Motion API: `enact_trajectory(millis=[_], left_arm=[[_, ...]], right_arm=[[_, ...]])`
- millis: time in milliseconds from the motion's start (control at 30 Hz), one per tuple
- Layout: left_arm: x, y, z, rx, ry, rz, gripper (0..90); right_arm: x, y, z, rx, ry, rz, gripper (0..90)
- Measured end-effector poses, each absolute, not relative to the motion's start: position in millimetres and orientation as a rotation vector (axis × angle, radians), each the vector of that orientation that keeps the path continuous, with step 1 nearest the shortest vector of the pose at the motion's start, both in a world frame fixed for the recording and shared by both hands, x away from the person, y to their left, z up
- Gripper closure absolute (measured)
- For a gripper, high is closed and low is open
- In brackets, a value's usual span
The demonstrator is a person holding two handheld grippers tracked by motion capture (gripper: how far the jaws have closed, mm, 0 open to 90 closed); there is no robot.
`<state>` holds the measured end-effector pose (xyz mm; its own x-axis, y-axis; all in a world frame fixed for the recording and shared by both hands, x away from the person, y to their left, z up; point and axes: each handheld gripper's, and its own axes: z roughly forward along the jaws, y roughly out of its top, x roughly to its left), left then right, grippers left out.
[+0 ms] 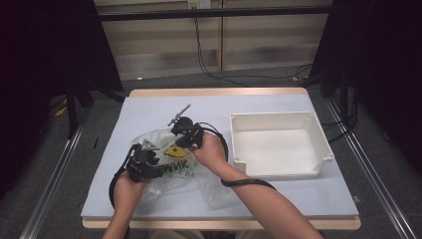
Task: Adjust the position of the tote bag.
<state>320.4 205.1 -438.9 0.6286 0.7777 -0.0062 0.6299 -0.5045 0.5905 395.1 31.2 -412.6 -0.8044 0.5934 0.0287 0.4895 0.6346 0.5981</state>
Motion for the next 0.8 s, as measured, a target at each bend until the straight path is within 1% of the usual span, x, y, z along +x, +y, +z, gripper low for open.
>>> enact_trajectory(millis=[100,233,300,367,400,433,467,567,633,667,800], left_arm=[[320,207,-440,2.307,1.100,0.347,57.4],[319,208,-442,2.320,1.099,0.345,60.6],[320,209,-444,2.331,1.100,0.328,65.5],[320,209,-445,2.344,1.098,0.330,67.1],[319,209,-446,2.344,1.095,0.316,71.6],[319,209,-446,2.347,1.092,0.314,77.9],[319,210,-445,2.351,1.096,0.310,77.9],[319,213,-445,2.337,1.092,0.275,87.0],[318,215,-445,2.348,1.085,0.270,87.6],[318,215,-444,2.345,1.079,0.248,87.6],[318,217,-445,2.344,1.092,0.256,87.8]], right_arm=[[404,23,-402,0.920,2.656,0.915,90.0],[414,16,-399,0.951,2.641,0.914,90.0],[424,10,-400,0.983,2.639,0.908,90.0],[427,9,-401,1.003,2.636,0.907,90.0],[432,6,-402,1.031,2.638,0.909,90.0],[439,3,-404,1.053,2.634,0.893,90.0],[439,3,-404,1.053,2.634,0.893,90.0],[453,-8,-407,1.135,2.625,0.900,90.0],[458,-13,-409,1.144,2.627,0.898,90.0],[459,-15,-410,1.151,2.627,0.904,90.0],[463,-20,-410,1.155,2.616,0.909,90.0]])
